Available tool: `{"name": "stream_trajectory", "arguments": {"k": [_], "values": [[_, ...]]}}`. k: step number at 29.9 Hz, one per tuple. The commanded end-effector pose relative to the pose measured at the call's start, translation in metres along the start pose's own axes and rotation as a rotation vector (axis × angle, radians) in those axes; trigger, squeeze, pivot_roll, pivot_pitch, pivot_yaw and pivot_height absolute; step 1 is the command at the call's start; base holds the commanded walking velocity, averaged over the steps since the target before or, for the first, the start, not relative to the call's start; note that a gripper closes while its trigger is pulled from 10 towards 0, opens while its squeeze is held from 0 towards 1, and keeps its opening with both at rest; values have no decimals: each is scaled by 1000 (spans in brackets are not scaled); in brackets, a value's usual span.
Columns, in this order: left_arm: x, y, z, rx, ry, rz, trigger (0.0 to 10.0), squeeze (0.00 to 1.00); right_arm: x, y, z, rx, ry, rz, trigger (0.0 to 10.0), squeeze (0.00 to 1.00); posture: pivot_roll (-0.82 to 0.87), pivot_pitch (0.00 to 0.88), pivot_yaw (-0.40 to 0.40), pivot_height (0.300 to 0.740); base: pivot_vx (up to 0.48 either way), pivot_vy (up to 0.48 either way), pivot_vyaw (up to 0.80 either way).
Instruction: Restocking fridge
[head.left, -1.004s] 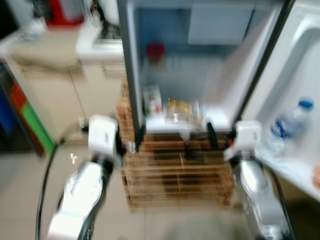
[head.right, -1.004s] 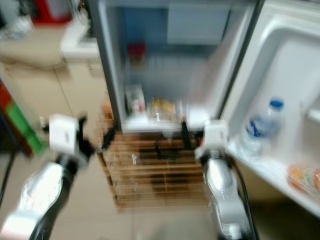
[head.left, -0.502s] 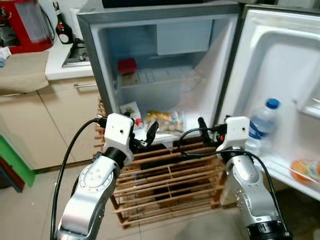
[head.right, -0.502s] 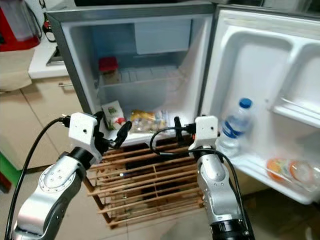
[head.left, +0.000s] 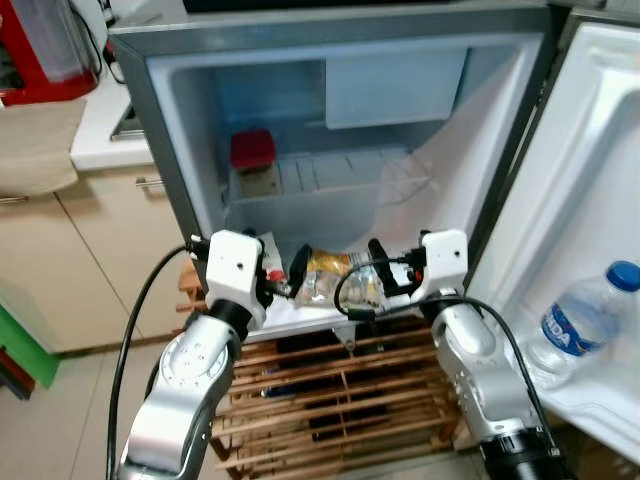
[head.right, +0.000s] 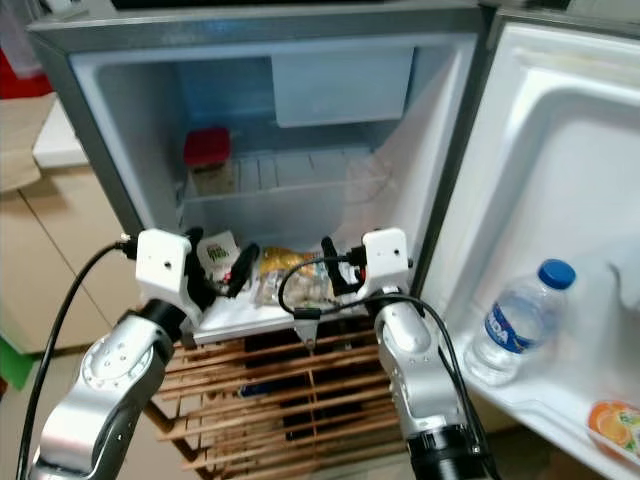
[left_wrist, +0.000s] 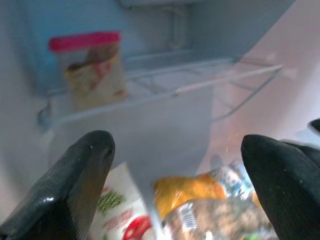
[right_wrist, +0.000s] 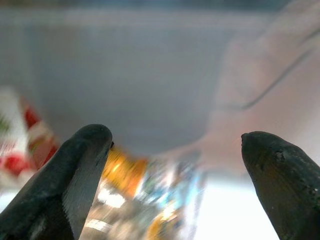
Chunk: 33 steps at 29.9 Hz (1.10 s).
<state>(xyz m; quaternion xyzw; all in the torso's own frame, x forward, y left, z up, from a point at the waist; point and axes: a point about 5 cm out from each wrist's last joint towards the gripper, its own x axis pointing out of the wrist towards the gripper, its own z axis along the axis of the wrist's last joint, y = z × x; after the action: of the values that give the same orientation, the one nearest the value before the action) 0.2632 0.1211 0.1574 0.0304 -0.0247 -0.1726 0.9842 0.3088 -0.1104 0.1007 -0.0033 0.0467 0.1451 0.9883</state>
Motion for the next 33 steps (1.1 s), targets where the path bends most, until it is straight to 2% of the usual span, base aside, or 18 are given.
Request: {"name": "stream_trajectory", "arguments": {"k": [1, 3, 7, 9, 12, 14, 16, 20, 22, 26, 33], "values": [[-3, -3, 1, -1, 6, -48, 10000, 0, 3, 6, -5, 0, 40, 12, 10000, 0, -44, 0, 34, 740, 0, 0, 0], [-8, -9, -8, -2, 82, -166, 10000, 0, 3, 7, -17, -19, 106, -2, 10000, 0, -28, 0, 38, 740, 0, 0, 0], [-11, -12, -13, -7, 128, -223, 10000, 0, 4, 10, -21, -31, 120, -8, 10000, 0, -22, 0, 44, 740, 0, 0, 0], [-14, -12, -20, -24, 180, -259, 10000, 0, 9, 13, -24, -50, 142, -21, 10000, 0, -13, 0, 54, 740, 0, 0, 0], [-22, -11, -23, -48, 223, -290, 10000, 0, 14, 14, -26, -92, 168, -82, 10000, 0, 7, 0, 69, 740, 0, 0, 0], [-24, -11, -22, -55, 227, -291, 10000, 0, 14, 14, -26, -109, 174, -101, 10000, 0, 8, 0, 71, 740, 0, 0, 0], [-30, -10, -19, -59, 228, -291, 10000, 0, 15, 12, -29, -141, 211, -184, 10000, 0, 21, 22, 83, 740, 0, 0, 0], [-34, -13, -4, -22, 127, -297, 10000, 0, 23, 15, -31, -85, 226, -250, 10000, 0, 27, 50, 86, 740, 0, 0, 0], [-39, -17, -5, -31, 145, -310, 10000, 0, 30, 15, -31, -67, 264, -272, 10000, 0, 29, 67, 79, 740, 0, 0, 0], [-43, -19, -6, -38, 155, -315, 10000, 0, 34, 12, -28, -51, 271, -300, 10000, 0, 32, 72, 73, 740, 0, 0, 0], [-49, -22, -5, -82, 162, -276, 10000, 0, 43, 6, -30, -55, 344, -349, 10000, 0, 43, 98, 49, 740, 0, 0, 0]]}}
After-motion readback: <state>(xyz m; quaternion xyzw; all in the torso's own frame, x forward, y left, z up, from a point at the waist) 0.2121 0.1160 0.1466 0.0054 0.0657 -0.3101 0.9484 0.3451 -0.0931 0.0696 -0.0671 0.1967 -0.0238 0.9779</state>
